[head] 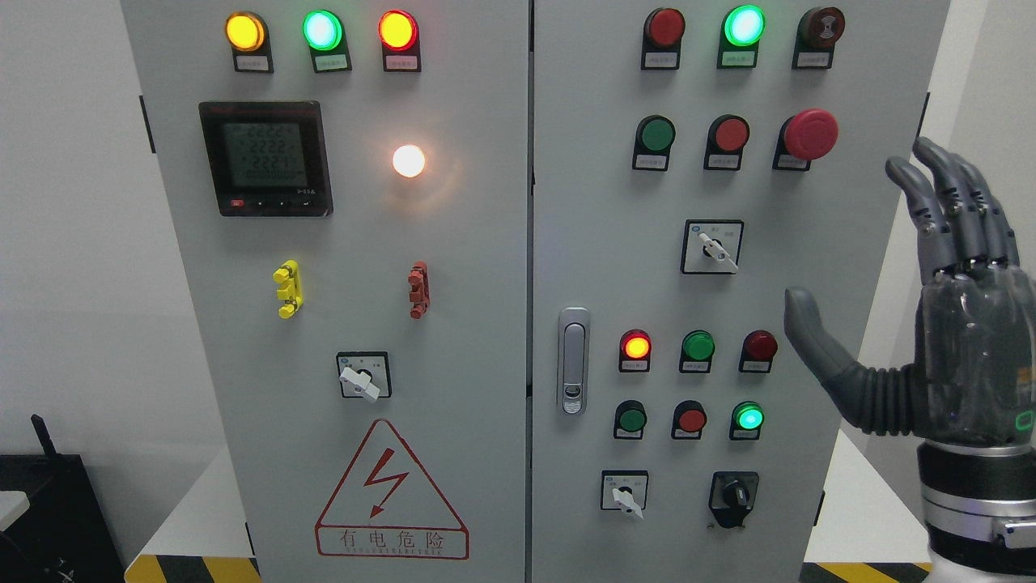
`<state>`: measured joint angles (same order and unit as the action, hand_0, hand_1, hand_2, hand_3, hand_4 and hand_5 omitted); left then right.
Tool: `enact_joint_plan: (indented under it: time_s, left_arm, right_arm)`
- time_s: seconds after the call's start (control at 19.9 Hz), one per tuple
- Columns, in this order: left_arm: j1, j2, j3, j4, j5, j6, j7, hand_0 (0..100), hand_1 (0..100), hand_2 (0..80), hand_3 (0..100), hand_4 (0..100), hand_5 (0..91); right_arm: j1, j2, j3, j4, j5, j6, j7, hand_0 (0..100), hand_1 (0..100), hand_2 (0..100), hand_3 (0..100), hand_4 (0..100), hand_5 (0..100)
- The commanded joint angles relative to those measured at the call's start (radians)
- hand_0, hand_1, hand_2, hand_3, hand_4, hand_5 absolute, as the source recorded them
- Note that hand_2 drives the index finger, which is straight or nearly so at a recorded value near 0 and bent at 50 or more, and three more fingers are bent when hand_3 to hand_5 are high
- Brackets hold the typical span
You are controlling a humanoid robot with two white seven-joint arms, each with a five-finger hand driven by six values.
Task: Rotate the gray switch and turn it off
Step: 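Raise the right hand toward the upper rotary switch on the cabinet door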
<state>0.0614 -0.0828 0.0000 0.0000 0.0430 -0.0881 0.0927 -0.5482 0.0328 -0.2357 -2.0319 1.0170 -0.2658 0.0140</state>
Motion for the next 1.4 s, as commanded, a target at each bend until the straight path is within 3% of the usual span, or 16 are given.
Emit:
enact_joint_plan:
  time_s: [0.0, 0.2, 0.75, 0.85, 0.95, 1.1, 1.15, 1.25, 1.3, 1.35]
  left_arm:
    - [0.000, 0.000, -0.002, 0.015, 0.000, 0.001, 0.001, 12, 39, 0.0, 0, 0, 0.0]
    - [0.000, 0.000, -0.002, 0.014, 0.000, 0.001, 0.001, 12, 39, 0.0, 0, 0, 0.0]
    - [0.000, 0.000, -0.002, 0.014, 0.000, 0.001, 0.001, 12, 39, 0.0, 0, 0, 0.0]
    - [0.000, 0.000, -0.002, 0.014, 0.000, 0.001, 0.001, 12, 39, 0.0, 0, 0, 0.0]
    - [0.000, 0.000, -0.002, 0.014, 0.000, 0.001, -0.001, 12, 39, 0.0, 0, 0, 0.0]
    - [0.000, 0.000, -0.002, 0.014, 0.000, 0.001, 0.001, 12, 39, 0.0, 0, 0, 0.0]
    - [0.000, 0.000, -0.002, 0.014, 0.000, 0.001, -0.001, 12, 39, 0.0, 0, 0, 0.0]
    - [0.000, 0.000, -0.002, 0.014, 0.000, 0.001, 0.001, 12, 39, 0.0, 0, 0, 0.0]
    - [0.000, 0.000, -0.002, 0.014, 0.000, 0.001, 0.001, 12, 39, 0.0, 0, 0, 0.0]
    - [0.000, 0.000, -0.002, 0.014, 0.000, 0.001, -0.001, 12, 39, 0.0, 0, 0, 0.0]
  right_arm:
    - [-0.030, -0.016, -0.016, 0.039, 0.002, 0.013, 0.004, 30, 43, 0, 0, 0, 0]
    - [-0.035, -0.031, -0.016, 0.067, 0.002, 0.029, 0.004, 30, 43, 0, 0, 0, 0]
    - [-0.070, -0.027, -0.008, 0.091, -0.003, 0.049, 0.004, 29, 43, 0, 0, 0, 0]
    - [-0.070, -0.021, -0.004, 0.093, -0.005, 0.051, 0.004, 28, 42, 0, 12, 14, 2]
    - [-0.070, -0.019, -0.001, 0.099, -0.005, 0.051, 0.004, 25, 42, 2, 32, 25, 22]
    - [-0.068, -0.014, 0.010, 0.101, -0.008, 0.054, 0.004, 22, 43, 10, 45, 40, 48]
    - [-0.068, -0.007, 0.015, 0.101, -0.009, 0.056, 0.004, 22, 43, 10, 45, 40, 48]
    - [-0.065, 0.018, 0.025, 0.101, -0.009, 0.062, 0.004, 21, 43, 14, 54, 55, 71]
    - [-0.065, 0.033, 0.030, 0.101, -0.009, 0.062, 0.004, 21, 43, 15, 55, 59, 75]
    - [-0.064, 0.042, 0.032, 0.101, -0.009, 0.065, 0.004, 22, 44, 18, 60, 70, 89]
